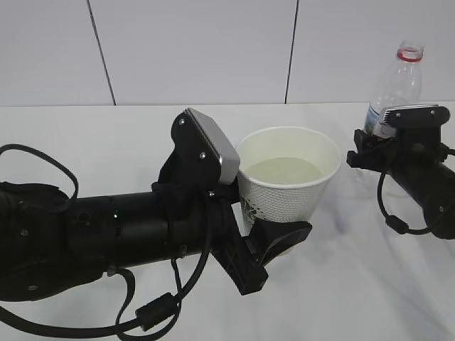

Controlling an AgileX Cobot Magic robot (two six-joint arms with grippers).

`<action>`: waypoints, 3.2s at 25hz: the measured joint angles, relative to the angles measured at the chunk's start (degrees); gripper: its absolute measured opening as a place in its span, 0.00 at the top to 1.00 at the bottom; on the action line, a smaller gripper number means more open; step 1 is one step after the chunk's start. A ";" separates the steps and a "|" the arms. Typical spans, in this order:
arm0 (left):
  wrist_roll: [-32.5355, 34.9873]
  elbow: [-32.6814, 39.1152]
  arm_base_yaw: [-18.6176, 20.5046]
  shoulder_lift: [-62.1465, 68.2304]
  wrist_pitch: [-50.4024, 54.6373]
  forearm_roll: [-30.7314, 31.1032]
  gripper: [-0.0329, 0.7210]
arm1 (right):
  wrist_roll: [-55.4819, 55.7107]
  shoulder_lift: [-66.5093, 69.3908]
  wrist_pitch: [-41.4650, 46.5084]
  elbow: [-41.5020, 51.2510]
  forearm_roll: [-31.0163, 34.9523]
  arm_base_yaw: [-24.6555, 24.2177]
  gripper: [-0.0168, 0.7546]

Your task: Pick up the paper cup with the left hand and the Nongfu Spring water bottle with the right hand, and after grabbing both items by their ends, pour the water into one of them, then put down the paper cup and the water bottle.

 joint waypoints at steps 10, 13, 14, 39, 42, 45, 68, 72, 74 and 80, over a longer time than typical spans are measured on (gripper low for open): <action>0.00 0.00 0.00 0.00 -0.33 0.00 0.24 | -0.10 3.79 -0.62 -1.99 0.00 0.00 0.35; 0.00 0.00 0.00 0.00 -0.37 0.00 0.24 | -0.10 4.01 -0.76 -2.01 0.00 0.00 0.35; 0.00 0.00 0.00 0.00 -0.37 0.00 0.24 | -0.10 4.01 -0.85 -2.01 0.00 0.00 0.35; 0.00 0.00 0.00 0.00 -2.04 0.00 0.24 | -0.10 4.10 -1.99 -2.01 0.10 0.00 0.20; 0.00 0.00 0.00 0.00 -2.04 0.00 0.24 | -0.10 4.10 -1.99 -2.01 0.10 0.00 0.20; 0.00 0.00 0.00 0.00 -2.04 0.00 0.24 | -0.10 4.10 -2.07 -2.01 0.10 0.00 0.20; 0.00 0.00 0.00 0.00 -2.04 -0.68 0.24 | 1.19 -7.40 -1.62 4.13 -1.17 0.00 0.20; 0.00 0.00 0.00 0.00 -2.04 -0.68 0.24 | 1.29 -10.26 -1.51 6.80 -1.69 0.00 0.20; 0.00 0.00 0.00 0.00 -2.04 -0.68 0.24 | 1.29 -11.24 -1.51 7.62 -1.69 0.00 0.20; 0.00 0.00 0.00 0.00 -2.04 -0.68 0.24 | 1.29 -11.89 -1.88 8.12 -1.80 0.00 0.18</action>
